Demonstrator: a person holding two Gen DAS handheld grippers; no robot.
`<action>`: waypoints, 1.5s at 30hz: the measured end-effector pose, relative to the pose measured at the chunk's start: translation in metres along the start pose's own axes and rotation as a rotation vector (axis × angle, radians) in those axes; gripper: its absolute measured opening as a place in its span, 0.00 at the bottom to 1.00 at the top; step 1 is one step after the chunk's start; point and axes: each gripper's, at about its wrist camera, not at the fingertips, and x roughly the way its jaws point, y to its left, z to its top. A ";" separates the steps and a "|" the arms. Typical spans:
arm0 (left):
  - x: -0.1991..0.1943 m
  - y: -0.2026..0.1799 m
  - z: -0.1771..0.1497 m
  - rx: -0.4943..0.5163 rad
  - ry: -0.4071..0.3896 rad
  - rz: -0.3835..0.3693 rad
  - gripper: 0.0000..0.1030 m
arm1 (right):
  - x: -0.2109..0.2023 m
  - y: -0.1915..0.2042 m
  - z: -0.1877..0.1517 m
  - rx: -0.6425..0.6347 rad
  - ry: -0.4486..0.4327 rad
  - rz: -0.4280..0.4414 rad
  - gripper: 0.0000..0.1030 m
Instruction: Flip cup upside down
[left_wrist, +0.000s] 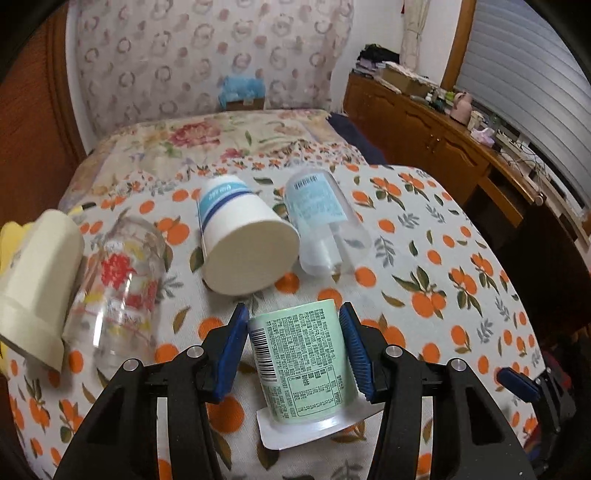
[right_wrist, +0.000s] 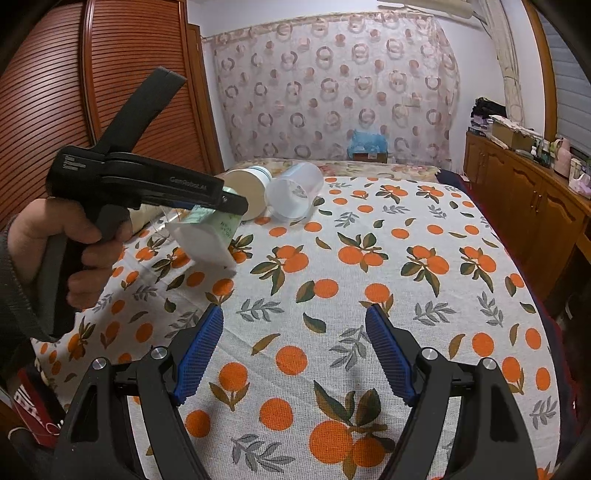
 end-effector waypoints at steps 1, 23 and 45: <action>0.000 0.000 0.000 0.004 -0.009 0.005 0.47 | 0.000 -0.001 0.000 0.000 0.000 0.000 0.79; -0.033 -0.027 -0.048 0.178 -0.128 0.118 0.45 | 0.001 0.000 0.000 -0.002 0.001 -0.001 0.79; -0.058 -0.008 -0.076 0.044 -0.137 0.060 0.76 | 0.000 -0.010 0.003 0.046 0.015 -0.013 0.79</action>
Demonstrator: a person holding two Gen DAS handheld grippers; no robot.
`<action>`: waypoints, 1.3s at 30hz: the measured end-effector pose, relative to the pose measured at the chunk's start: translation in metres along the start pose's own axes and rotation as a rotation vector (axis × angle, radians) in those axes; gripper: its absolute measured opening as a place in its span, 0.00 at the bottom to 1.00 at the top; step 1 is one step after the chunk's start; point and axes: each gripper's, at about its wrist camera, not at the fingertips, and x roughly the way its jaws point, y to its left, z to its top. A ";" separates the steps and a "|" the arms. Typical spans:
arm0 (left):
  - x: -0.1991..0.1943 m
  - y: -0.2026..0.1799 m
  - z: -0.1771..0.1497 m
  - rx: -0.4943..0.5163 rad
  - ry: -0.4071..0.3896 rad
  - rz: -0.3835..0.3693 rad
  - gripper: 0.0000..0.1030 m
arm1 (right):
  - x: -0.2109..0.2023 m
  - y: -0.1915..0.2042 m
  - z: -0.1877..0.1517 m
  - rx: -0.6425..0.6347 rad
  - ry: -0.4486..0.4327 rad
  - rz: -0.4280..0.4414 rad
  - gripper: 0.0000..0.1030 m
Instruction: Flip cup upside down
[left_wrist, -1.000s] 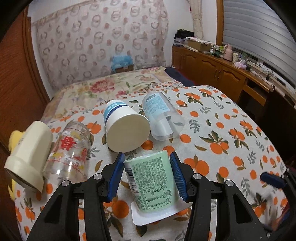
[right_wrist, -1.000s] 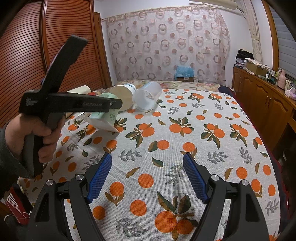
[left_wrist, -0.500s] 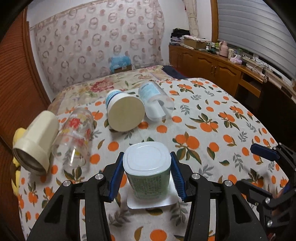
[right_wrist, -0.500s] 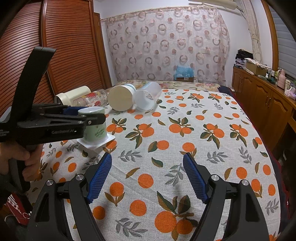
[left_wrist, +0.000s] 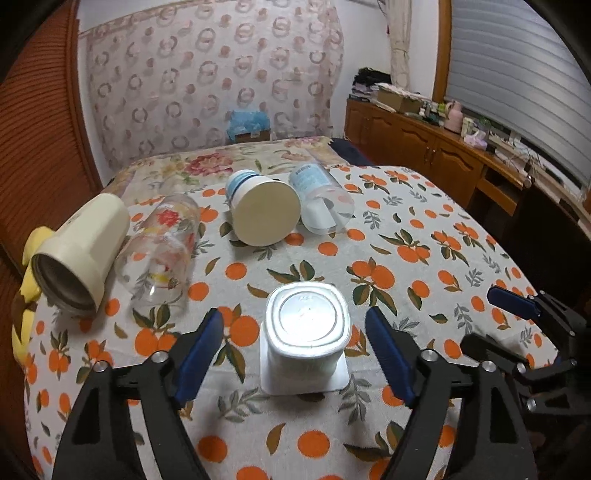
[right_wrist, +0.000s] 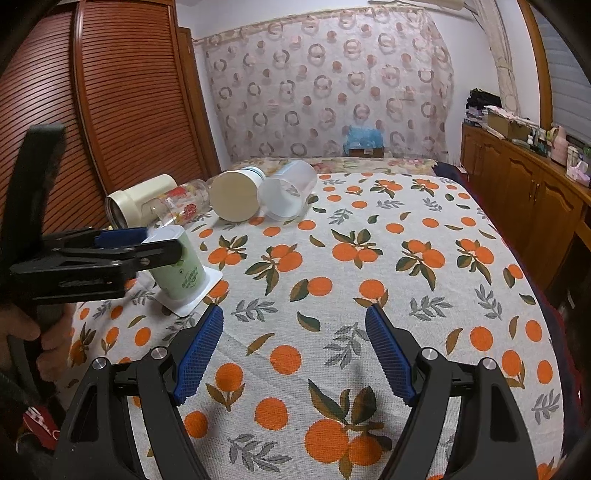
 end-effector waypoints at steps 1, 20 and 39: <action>-0.003 0.001 -0.001 -0.008 -0.001 0.000 0.79 | 0.001 0.002 0.001 -0.002 0.003 -0.001 0.79; -0.050 0.018 -0.027 -0.065 -0.048 0.047 0.92 | -0.007 0.015 0.015 0.007 -0.031 -0.050 0.97; -0.117 0.019 -0.024 -0.050 -0.292 0.145 0.92 | -0.063 0.050 0.027 -0.026 -0.233 -0.057 0.97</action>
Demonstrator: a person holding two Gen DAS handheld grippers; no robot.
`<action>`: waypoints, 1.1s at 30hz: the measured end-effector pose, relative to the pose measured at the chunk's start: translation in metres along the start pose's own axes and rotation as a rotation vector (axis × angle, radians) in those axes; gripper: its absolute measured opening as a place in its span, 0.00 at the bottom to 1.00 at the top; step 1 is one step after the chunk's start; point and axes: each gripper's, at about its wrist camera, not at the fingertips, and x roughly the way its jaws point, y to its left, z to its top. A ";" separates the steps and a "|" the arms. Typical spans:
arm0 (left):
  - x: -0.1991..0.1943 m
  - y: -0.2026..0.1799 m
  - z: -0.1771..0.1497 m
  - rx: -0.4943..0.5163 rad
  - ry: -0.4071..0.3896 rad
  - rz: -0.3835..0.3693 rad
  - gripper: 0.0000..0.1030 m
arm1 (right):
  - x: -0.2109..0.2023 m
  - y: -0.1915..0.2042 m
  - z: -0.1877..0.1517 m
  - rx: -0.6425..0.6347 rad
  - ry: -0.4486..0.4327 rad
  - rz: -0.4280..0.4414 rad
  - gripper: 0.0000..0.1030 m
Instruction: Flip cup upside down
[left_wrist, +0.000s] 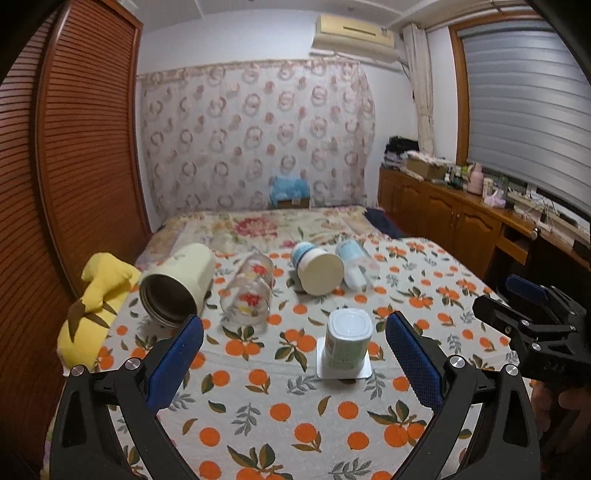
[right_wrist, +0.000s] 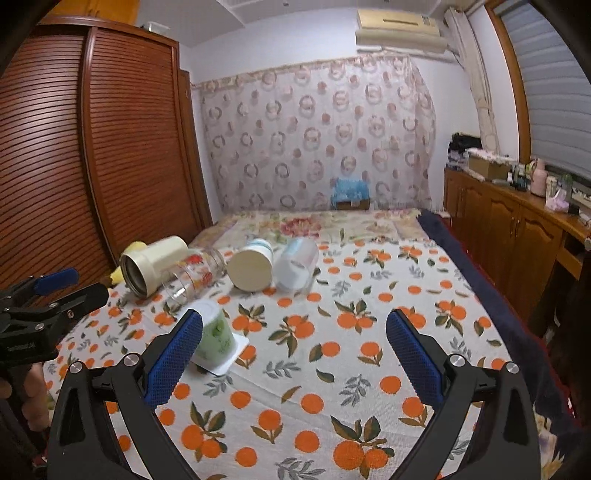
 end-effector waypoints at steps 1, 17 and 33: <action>-0.003 0.001 0.000 -0.004 -0.008 0.001 0.92 | -0.002 0.002 0.001 -0.004 -0.006 0.001 0.97; -0.015 0.004 -0.002 -0.027 -0.034 0.023 0.92 | -0.017 0.013 0.005 -0.023 -0.042 0.009 0.97; -0.015 0.003 -0.002 -0.026 -0.034 0.024 0.92 | -0.017 0.013 0.005 -0.022 -0.042 0.010 0.97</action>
